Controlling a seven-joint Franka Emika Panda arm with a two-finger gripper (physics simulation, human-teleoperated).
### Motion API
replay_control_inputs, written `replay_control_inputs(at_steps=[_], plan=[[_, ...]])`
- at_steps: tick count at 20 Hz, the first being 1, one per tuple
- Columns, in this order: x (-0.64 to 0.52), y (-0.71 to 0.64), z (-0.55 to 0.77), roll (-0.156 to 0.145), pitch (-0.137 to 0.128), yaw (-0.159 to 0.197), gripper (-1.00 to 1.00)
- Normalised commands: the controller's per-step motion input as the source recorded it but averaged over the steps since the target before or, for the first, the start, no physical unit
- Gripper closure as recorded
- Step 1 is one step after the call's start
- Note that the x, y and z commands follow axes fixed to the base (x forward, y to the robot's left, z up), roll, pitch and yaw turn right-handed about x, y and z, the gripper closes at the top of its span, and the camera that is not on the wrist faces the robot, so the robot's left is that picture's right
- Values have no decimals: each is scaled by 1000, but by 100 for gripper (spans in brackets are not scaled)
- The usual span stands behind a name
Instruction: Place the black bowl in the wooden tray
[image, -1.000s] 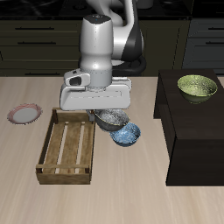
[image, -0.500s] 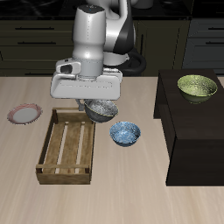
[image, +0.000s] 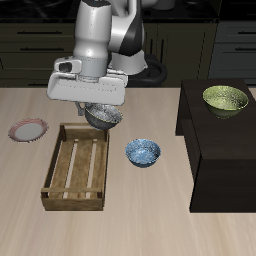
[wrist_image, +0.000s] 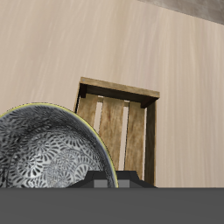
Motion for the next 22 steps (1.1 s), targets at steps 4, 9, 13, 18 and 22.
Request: replay_control_inputs(at_steps=[4, 9, 13, 18, 22], plan=[[-131, -173, -41, -19, -11, 0, 100], [-31, -147, -69, -22, 2, -6, 100], [13, -141, -121, -36, -2, -3, 100], [-44, -184, -105, -6, 0, -28, 100], [-20, 49, -199, 25, 9, -13, 100]])
